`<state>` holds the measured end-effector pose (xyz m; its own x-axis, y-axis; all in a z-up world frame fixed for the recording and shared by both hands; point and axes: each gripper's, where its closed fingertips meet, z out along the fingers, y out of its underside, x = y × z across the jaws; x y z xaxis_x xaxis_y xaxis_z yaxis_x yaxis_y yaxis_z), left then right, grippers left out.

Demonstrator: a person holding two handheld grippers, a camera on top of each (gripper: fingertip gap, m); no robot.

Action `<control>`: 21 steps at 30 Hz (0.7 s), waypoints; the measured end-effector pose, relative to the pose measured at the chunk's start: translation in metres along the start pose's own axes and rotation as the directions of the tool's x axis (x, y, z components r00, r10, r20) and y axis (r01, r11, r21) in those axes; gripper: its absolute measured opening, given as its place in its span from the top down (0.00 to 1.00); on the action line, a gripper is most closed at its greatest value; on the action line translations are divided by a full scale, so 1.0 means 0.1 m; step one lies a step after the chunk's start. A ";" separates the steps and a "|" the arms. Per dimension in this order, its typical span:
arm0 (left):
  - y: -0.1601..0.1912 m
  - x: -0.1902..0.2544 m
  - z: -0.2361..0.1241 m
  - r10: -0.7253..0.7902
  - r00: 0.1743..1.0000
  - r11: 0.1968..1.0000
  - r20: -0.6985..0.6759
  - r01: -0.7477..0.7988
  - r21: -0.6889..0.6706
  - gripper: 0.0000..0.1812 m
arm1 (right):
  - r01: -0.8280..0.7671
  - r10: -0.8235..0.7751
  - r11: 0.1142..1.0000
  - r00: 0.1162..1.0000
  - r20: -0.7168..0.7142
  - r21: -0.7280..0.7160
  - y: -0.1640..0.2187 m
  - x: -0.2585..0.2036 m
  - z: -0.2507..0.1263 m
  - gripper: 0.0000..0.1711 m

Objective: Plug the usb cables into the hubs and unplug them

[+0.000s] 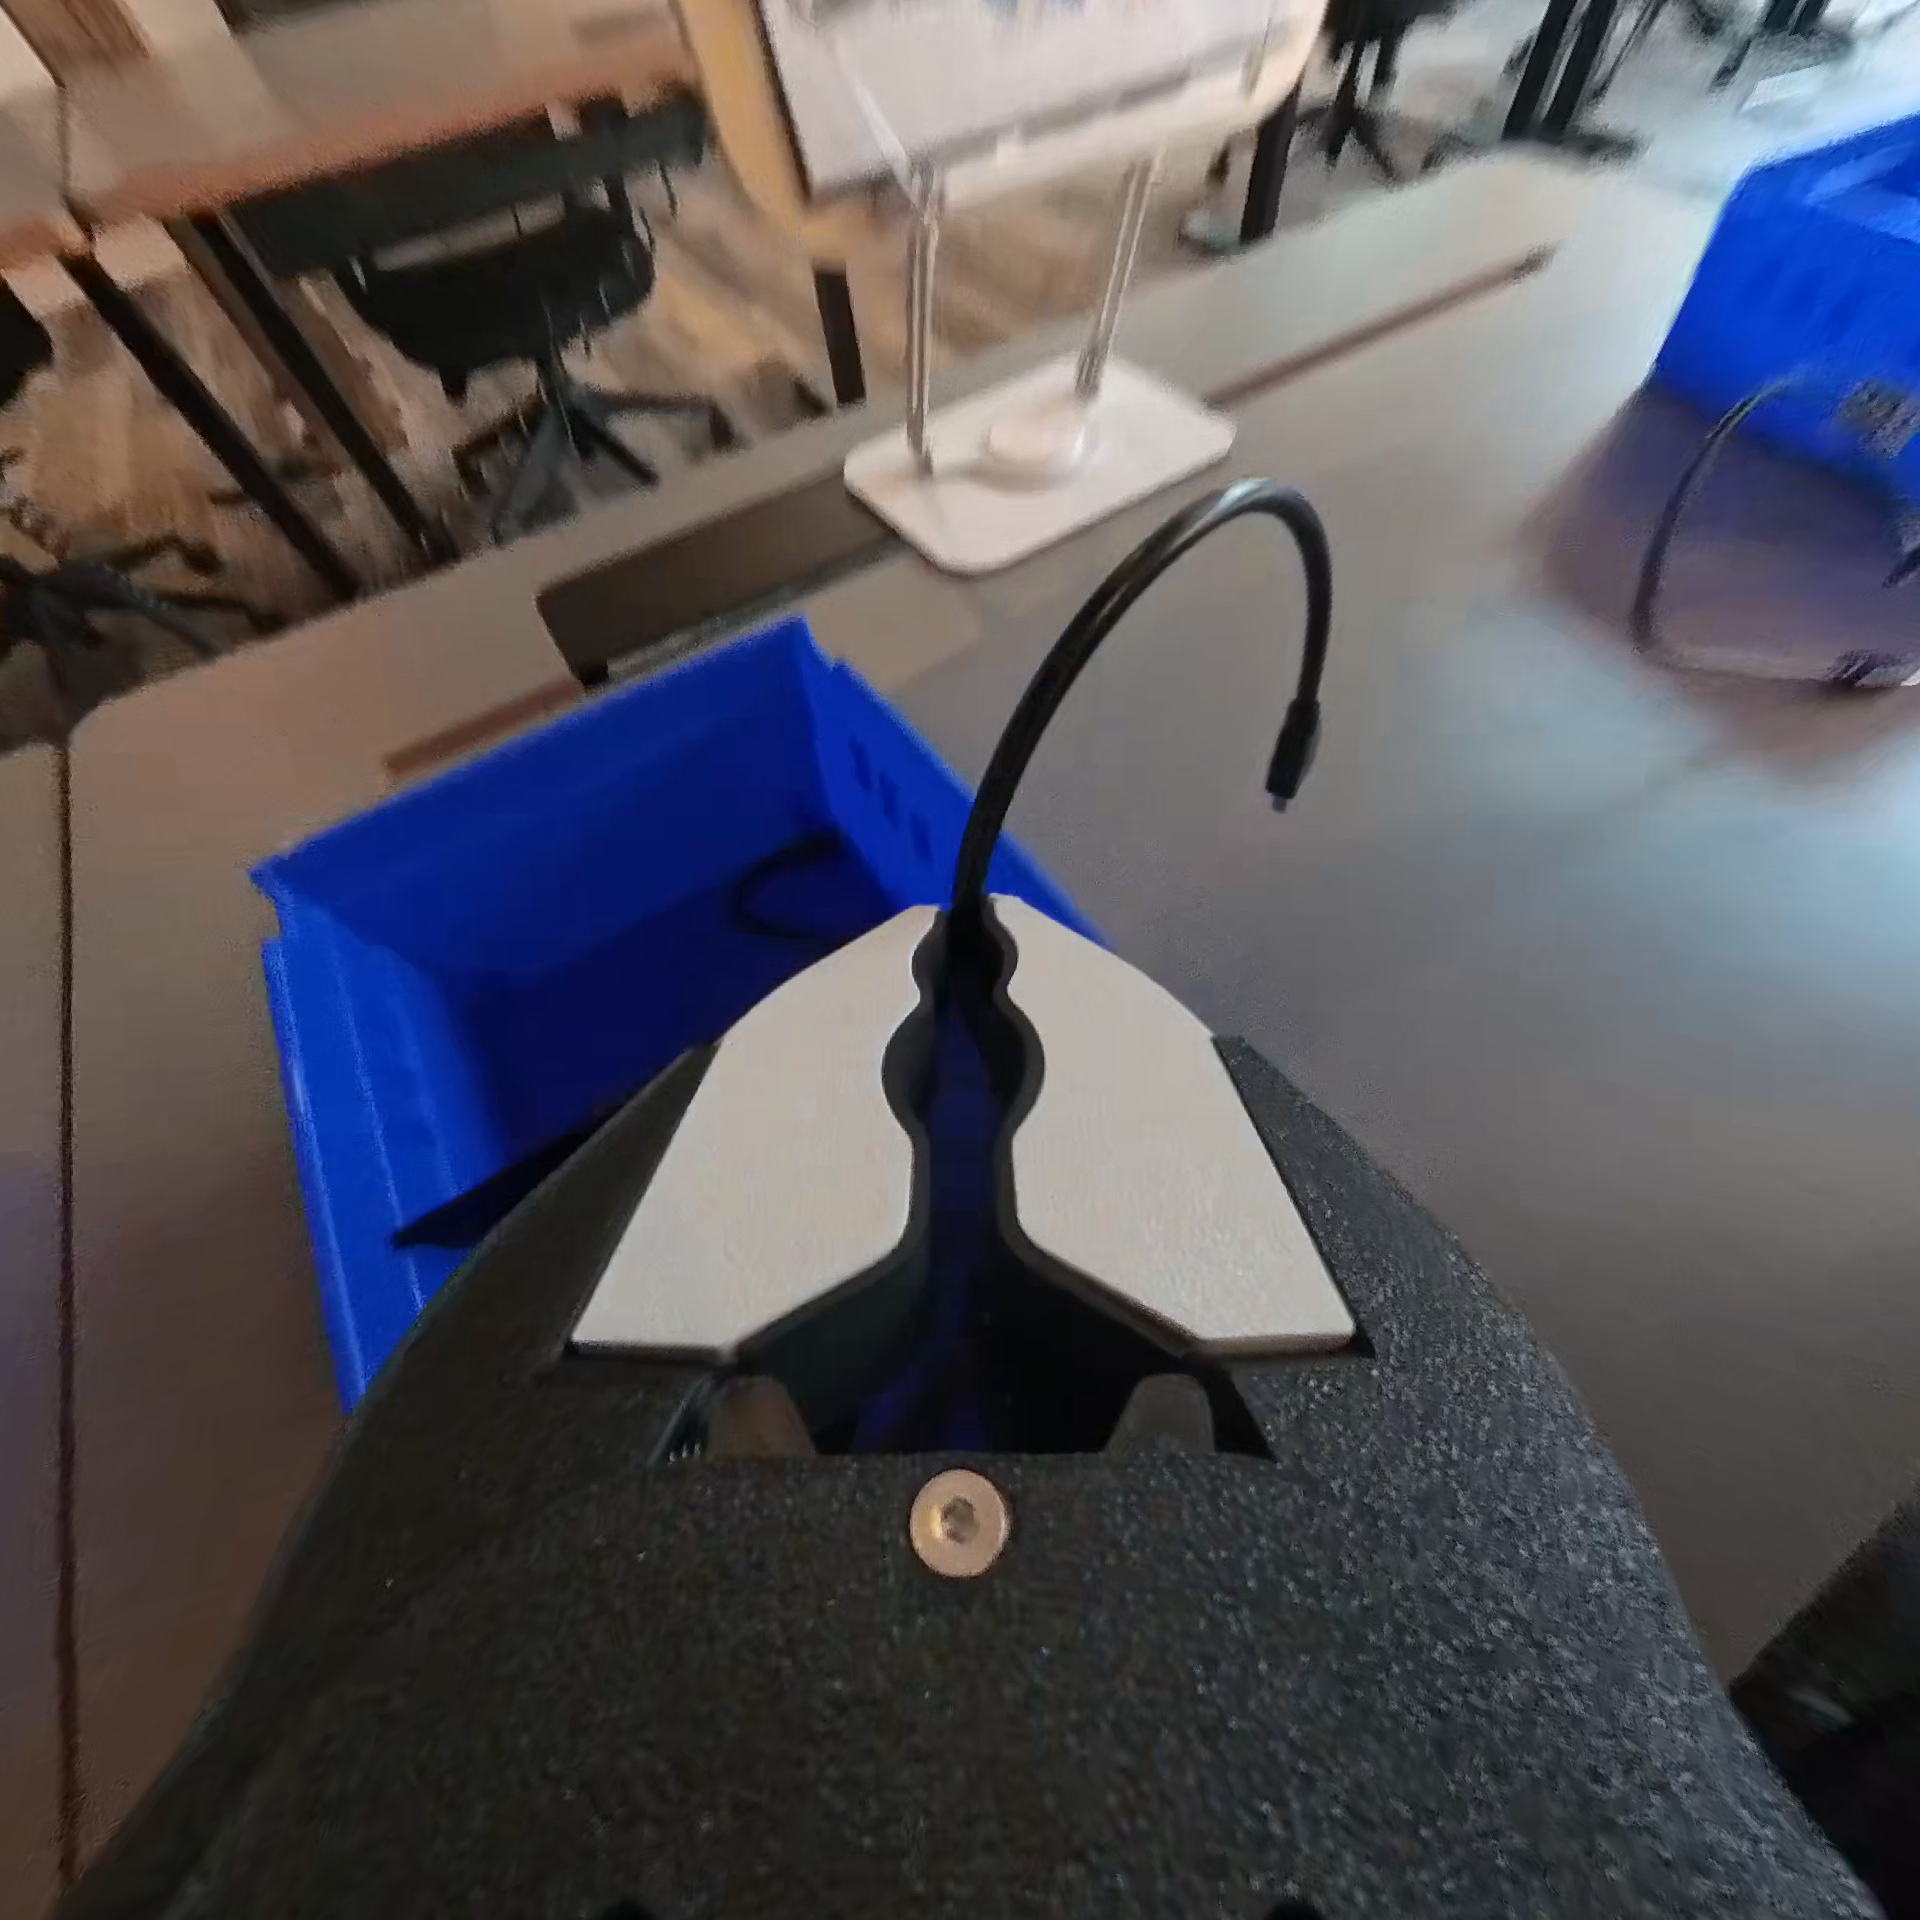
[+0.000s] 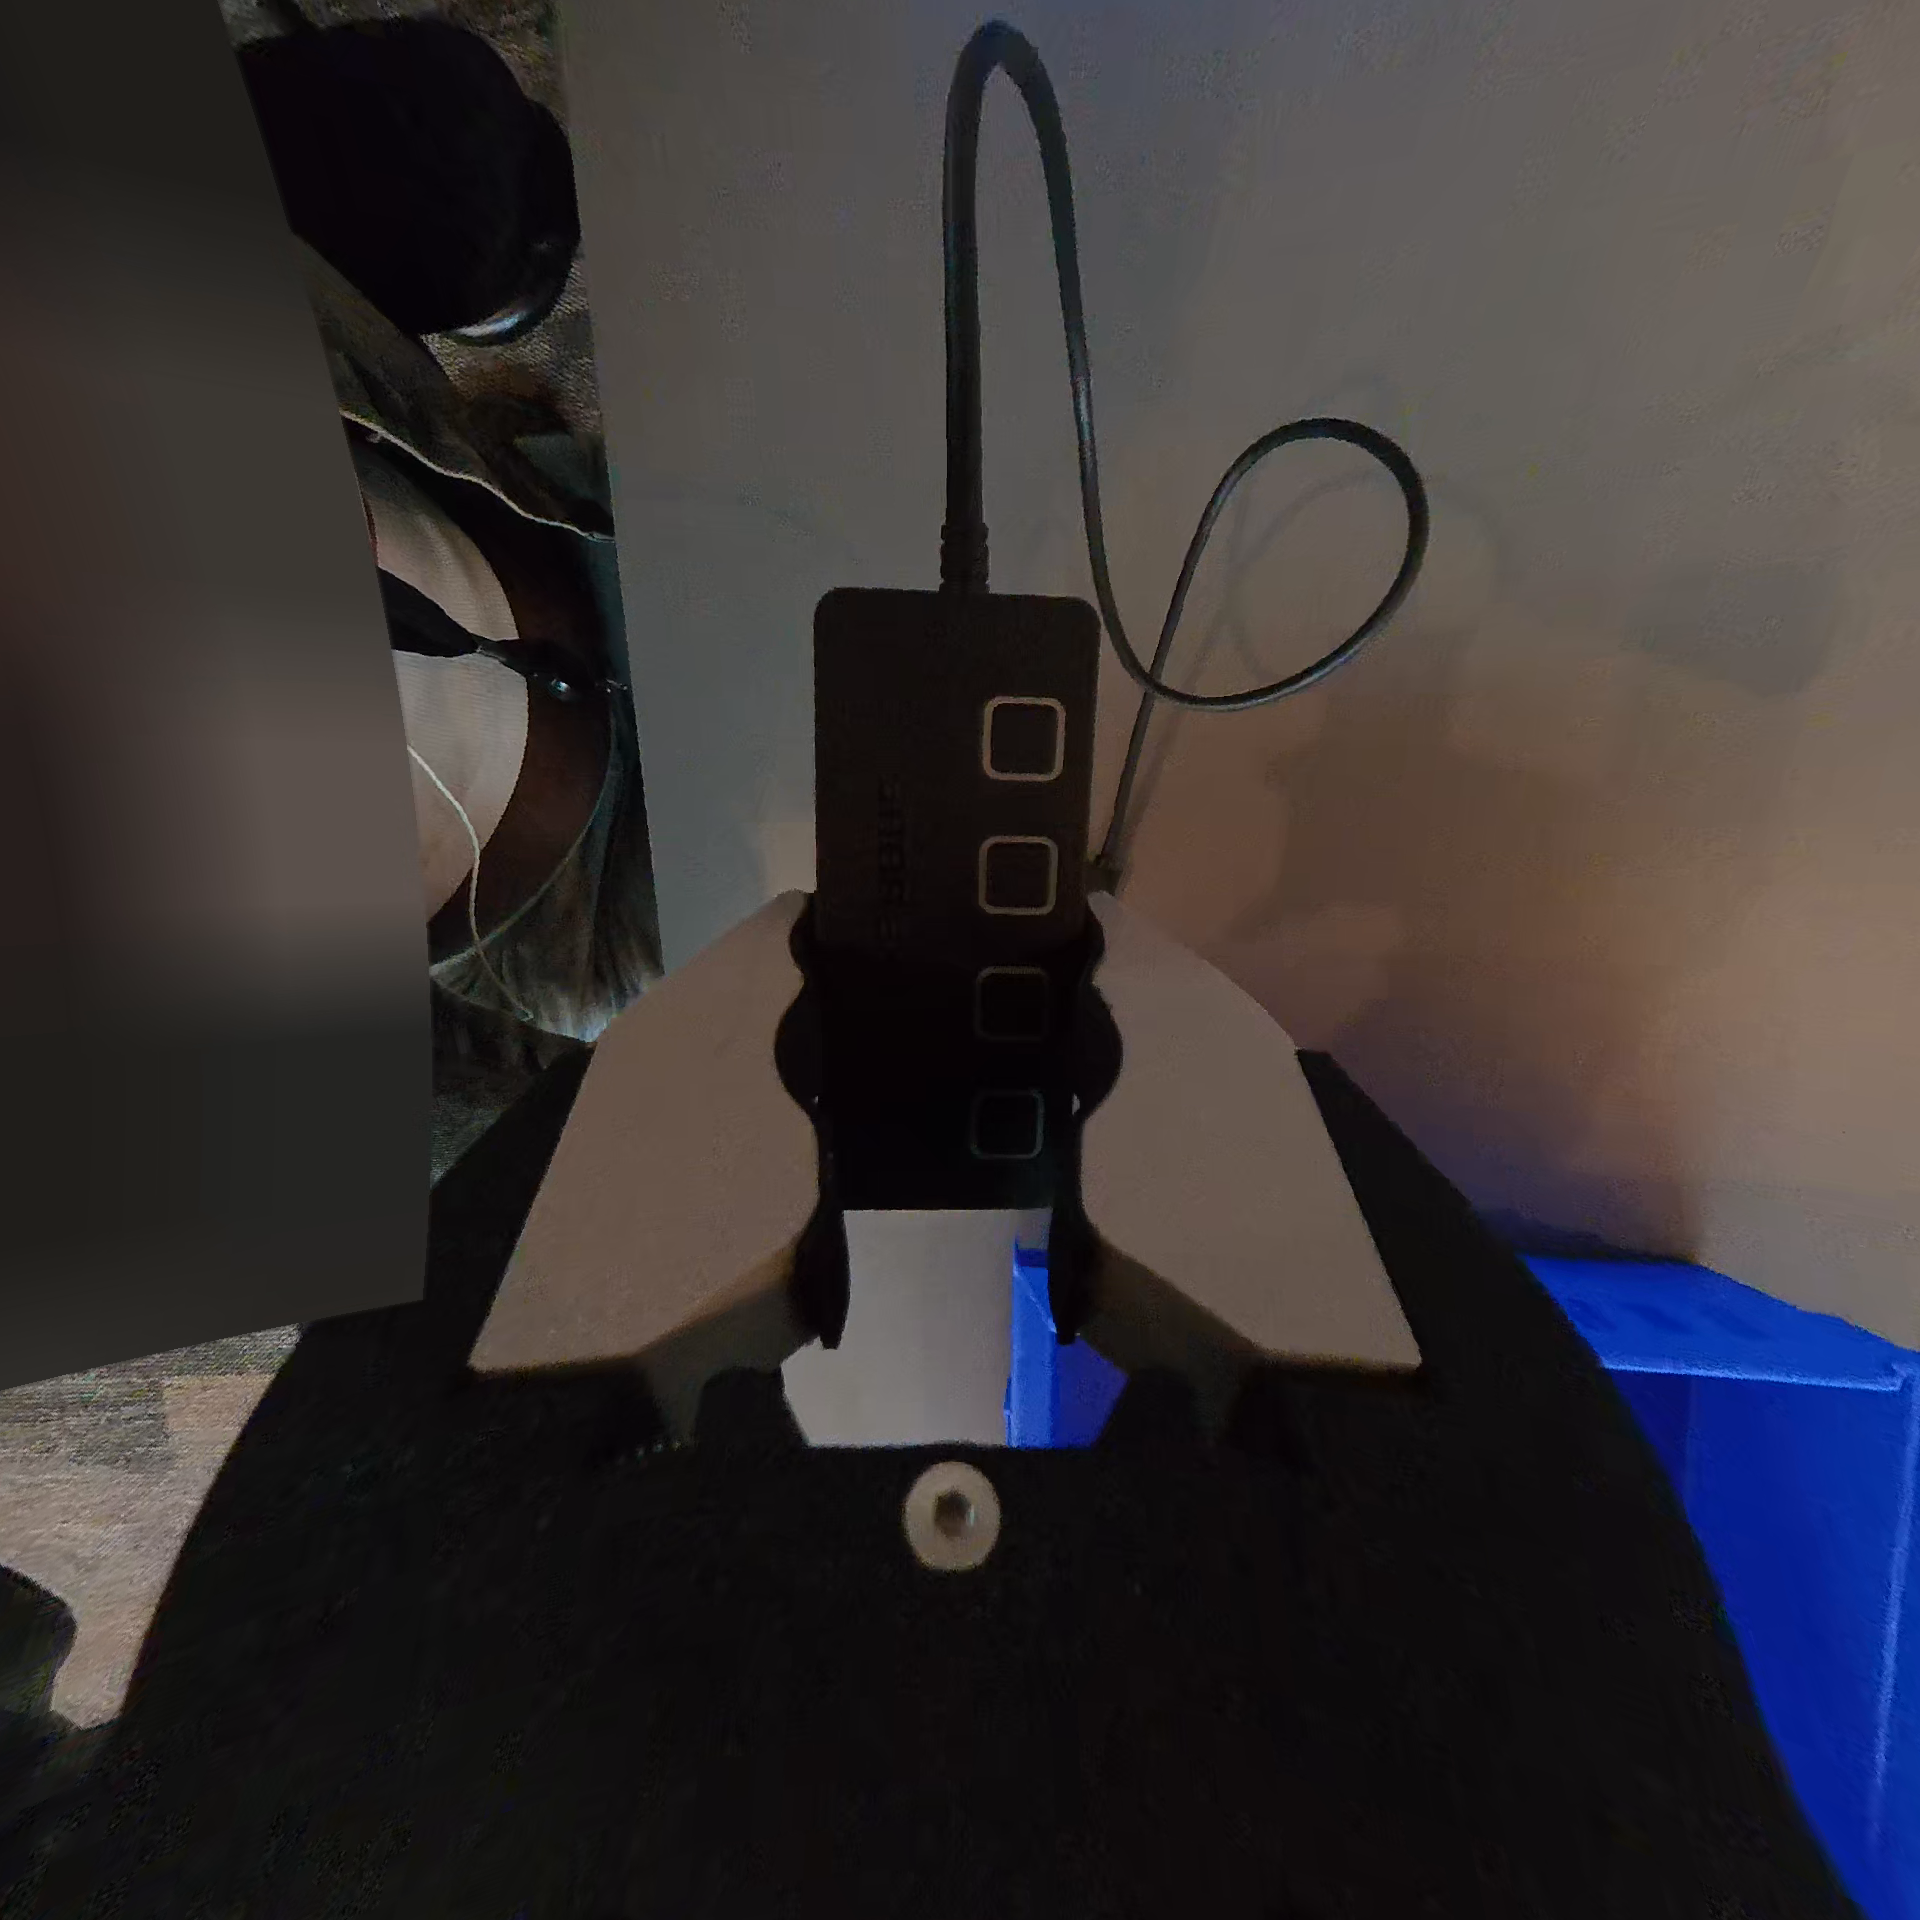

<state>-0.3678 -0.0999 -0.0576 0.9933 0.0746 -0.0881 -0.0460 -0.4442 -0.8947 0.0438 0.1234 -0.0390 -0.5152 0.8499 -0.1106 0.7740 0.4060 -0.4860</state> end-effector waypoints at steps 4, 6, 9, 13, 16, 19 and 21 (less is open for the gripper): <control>-0.54 0.36 -0.24 0.045 0.995 0.980 -0.091 -0.026 0.199 0.97 | 0.013 -0.013 1.000 1.000 -0.005 0.020 -0.05 0.00 0.00 0.75; -0.76 0.59 -0.33 0.083 0.984 0.959 -0.158 -0.035 0.283 0.98 | 0.020 -0.019 0.999 1.000 -0.010 0.032 -0.08 0.00 -0.01 0.75; -0.95 0.93 -0.37 0.143 0.960 0.939 -0.240 -0.055 0.341 0.98 | 0.031 -0.030 0.998 0.999 -0.022 0.049 -0.13 0.00 -0.03 0.75; -1.09 1.38 -0.34 0.226 0.922 0.922 -0.315 -0.098 0.375 0.98 | 0.045 -0.043 0.997 0.999 -0.032 0.062 -0.18 0.00 -0.05 0.75; -1.11 1.66 -0.27 0.267 0.893 0.919 -0.361 -0.124 0.374 0.97 | 0.050 -0.048 0.996 0.998 -0.038 0.069 -0.21 0.01 -0.06 0.75; -1.07 1.90 -0.18 0.292 0.868 0.922 -0.402 -0.144 0.360 0.97 | 0.060 -0.056 0.995 0.997 -0.048 0.078 -0.25 0.02 -0.09 0.75; -1.04 2.05 -0.12 0.310 0.849 0.923 -0.428 -0.161 0.350 0.97 | 0.065 -0.061 0.994 0.997 -0.053 0.084 -0.28 0.02 -0.11 0.75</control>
<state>-0.1583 -0.0495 0.0227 0.8743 -0.4565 -0.1647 -0.2392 -0.1099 -0.9647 0.0250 0.1177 -0.0156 -0.5411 0.8402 -0.0344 0.7048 0.4308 -0.5636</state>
